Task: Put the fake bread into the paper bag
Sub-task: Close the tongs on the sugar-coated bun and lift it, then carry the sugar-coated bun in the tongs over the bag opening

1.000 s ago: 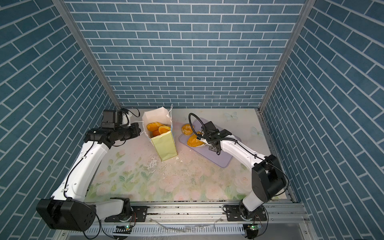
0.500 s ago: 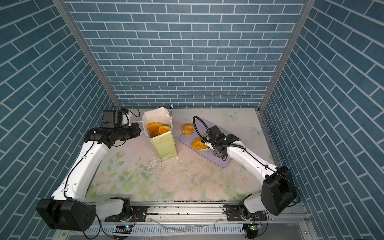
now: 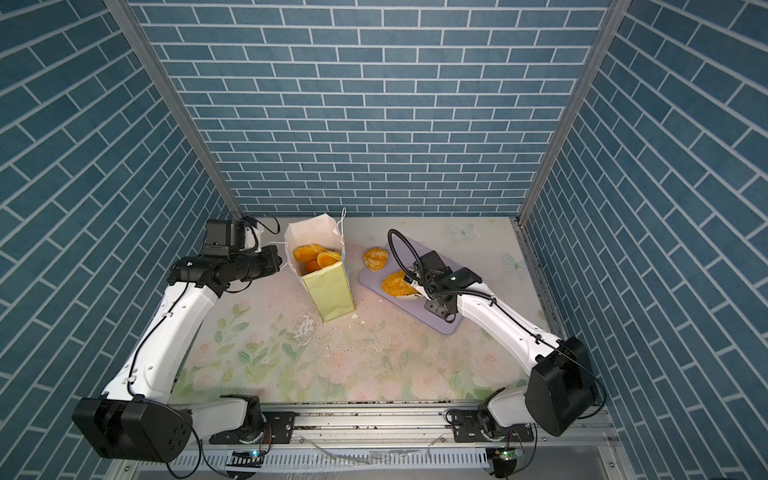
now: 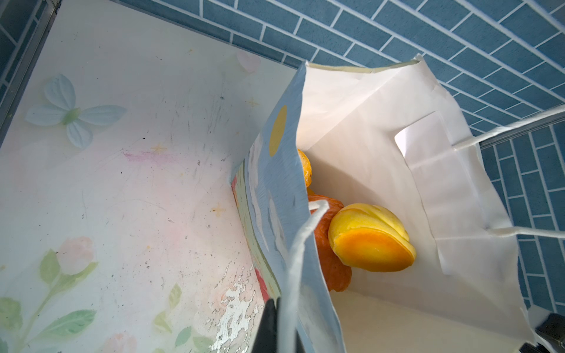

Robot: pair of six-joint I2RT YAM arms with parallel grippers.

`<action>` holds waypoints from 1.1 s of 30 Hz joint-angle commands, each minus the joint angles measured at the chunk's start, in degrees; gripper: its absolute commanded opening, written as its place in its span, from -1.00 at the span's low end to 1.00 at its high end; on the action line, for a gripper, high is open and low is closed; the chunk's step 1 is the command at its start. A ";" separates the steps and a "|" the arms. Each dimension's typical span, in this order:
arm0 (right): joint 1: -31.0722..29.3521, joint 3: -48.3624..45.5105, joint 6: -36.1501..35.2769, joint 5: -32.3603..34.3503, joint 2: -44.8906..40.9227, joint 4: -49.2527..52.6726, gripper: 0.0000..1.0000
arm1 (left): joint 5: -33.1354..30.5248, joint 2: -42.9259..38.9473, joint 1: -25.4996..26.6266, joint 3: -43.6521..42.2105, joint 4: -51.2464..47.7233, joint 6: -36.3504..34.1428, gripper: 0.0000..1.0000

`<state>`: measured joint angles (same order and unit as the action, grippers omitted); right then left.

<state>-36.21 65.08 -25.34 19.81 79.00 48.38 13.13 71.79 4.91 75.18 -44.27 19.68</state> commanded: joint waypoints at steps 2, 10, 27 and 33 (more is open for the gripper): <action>0.18 2.95 4.54 0.14 -4.46 0.49 -0.79 | 0.32 -0.51 0.17 0.51 -0.12 -0.21 -0.91; 0.01 6.70 8.33 -1.07 -10.40 1.73 -0.82 | 0.41 -0.42 0.19 0.79 -0.19 -0.26 -0.91; -14.14 41.59 12.11 1.86 -0.20 7.19 -0.82 | 0.39 0.27 0.19 1.31 0.24 0.02 -0.90; -20.29 49.80 17.05 1.50 6.16 6.51 -0.82 | 0.88 0.12 0.19 1.26 0.50 -0.07 -0.91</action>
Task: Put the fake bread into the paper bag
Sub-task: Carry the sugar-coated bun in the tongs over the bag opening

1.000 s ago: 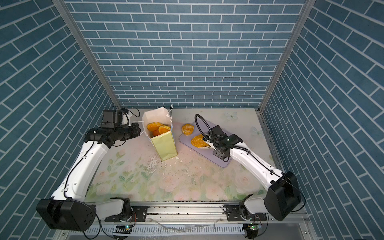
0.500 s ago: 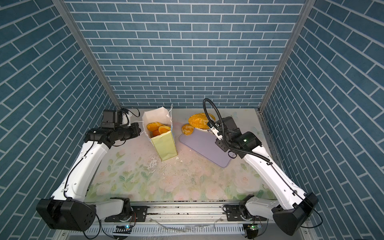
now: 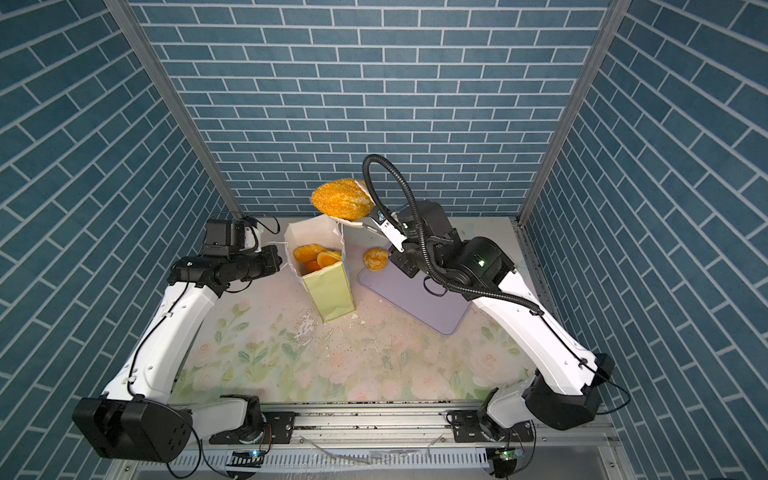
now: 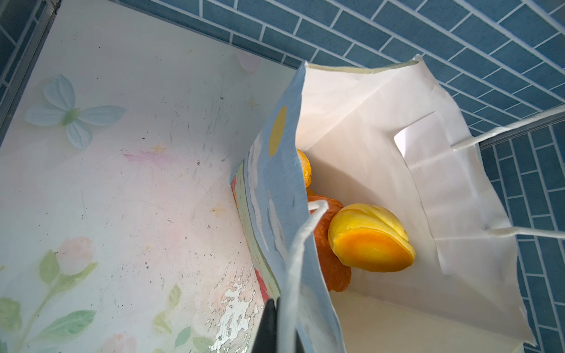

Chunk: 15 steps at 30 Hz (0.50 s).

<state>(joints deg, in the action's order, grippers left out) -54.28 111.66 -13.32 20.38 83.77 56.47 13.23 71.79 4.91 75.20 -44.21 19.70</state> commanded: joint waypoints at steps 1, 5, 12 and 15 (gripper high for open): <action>-3.50 4.23 4.76 1.50 2.63 -1.71 -0.82 | 0.91 0.25 0.15 1.23 0.43 -0.26 -0.91; -6.86 9.01 5.94 1.40 7.53 0.15 -0.82 | 1.18 0.27 0.19 1.36 0.58 -0.28 -0.91; -7.51 15.27 13.28 -2.23 13.92 4.76 -0.82 | 1.00 -0.35 0.14 1.09 0.44 -0.46 -0.91; -7.48 15.07 15.91 -3.30 15.34 6.05 -0.82 | 1.01 -0.76 0.13 0.58 0.67 -0.42 -0.91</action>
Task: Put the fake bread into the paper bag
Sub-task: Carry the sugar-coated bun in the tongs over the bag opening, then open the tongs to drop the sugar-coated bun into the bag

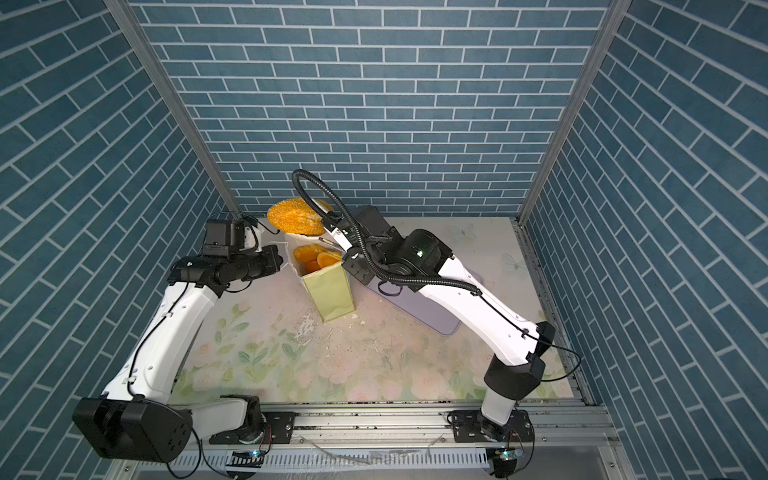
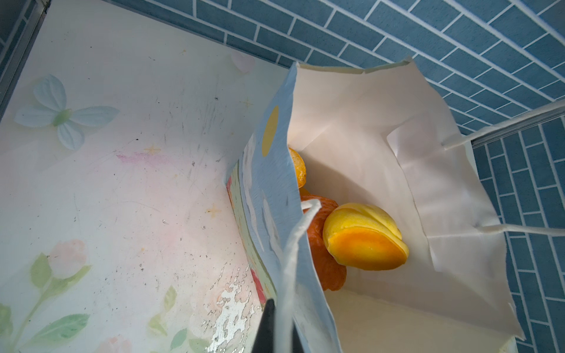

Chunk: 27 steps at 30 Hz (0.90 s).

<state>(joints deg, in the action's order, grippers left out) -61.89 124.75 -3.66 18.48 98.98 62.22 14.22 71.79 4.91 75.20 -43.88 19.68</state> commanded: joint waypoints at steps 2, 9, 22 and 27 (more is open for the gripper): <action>0.10 1.53 7.95 -1.78 0.90 1.48 -0.81 | 0.02 -0.79 0.10 0.46 0.37 -0.36 -0.91; 0.10 0.44 9.47 -2.43 2.65 2.99 -0.68 | 0.28 -0.88 0.13 0.45 0.52 -0.39 -0.91; 0.11 2.08 7.66 -0.51 3.18 4.24 -0.32 | 0.11 -1.03 0.15 0.37 0.35 -0.32 -0.91; 0.11 2.21 7.25 -1.15 3.24 4.13 -0.24 | 0.28 -0.96 0.19 0.48 0.42 -0.26 -0.91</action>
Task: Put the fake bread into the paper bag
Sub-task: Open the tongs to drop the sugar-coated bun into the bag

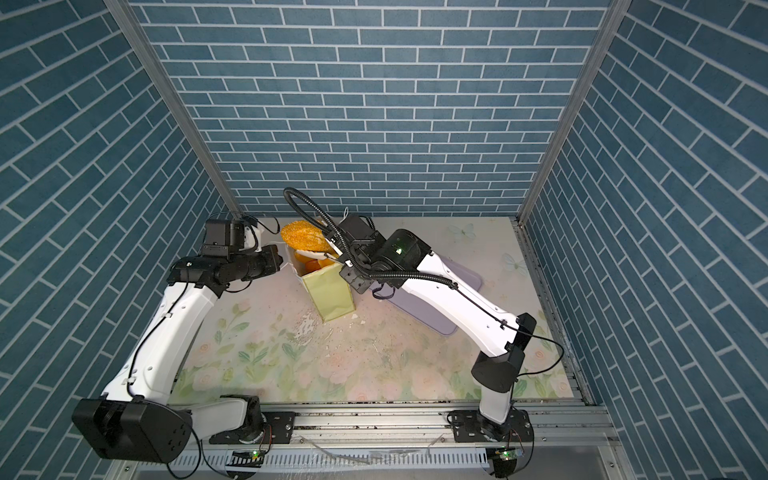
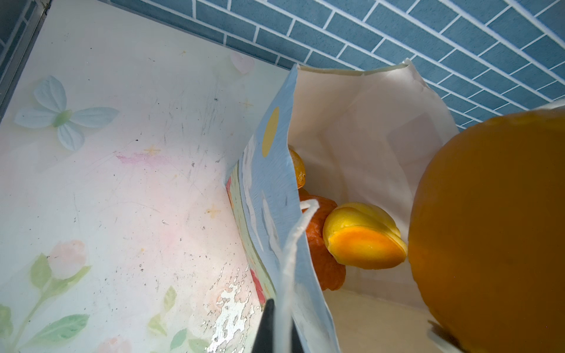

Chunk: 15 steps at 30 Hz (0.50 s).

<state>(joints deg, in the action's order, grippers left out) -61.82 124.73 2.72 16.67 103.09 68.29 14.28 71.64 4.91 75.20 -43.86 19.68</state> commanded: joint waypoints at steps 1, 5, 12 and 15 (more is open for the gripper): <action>0.04 2.22 0.73 0.52 -0.78 -2.02 -0.24 | 0.21 -0.88 0.14 0.58 0.43 -0.26 -0.91; 0.03 2.34 0.44 0.12 -0.69 -2.26 -0.20 | 0.20 -0.94 0.16 0.73 0.28 -0.18 -0.91; -0.01 2.27 -0.61 -0.93 -1.22 -3.20 -0.14 | 0.31 -0.97 0.11 0.98 0.28 -0.12 -0.91; -0.09 2.28 -1.08 -1.29 -1.66 -4.06 -0.12 | 0.31 -0.97 0.13 1.01 0.27 -0.02 -0.90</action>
<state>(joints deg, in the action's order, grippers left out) -61.84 124.75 2.48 15.75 103.09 67.68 14.44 71.61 4.91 75.20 -43.86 19.70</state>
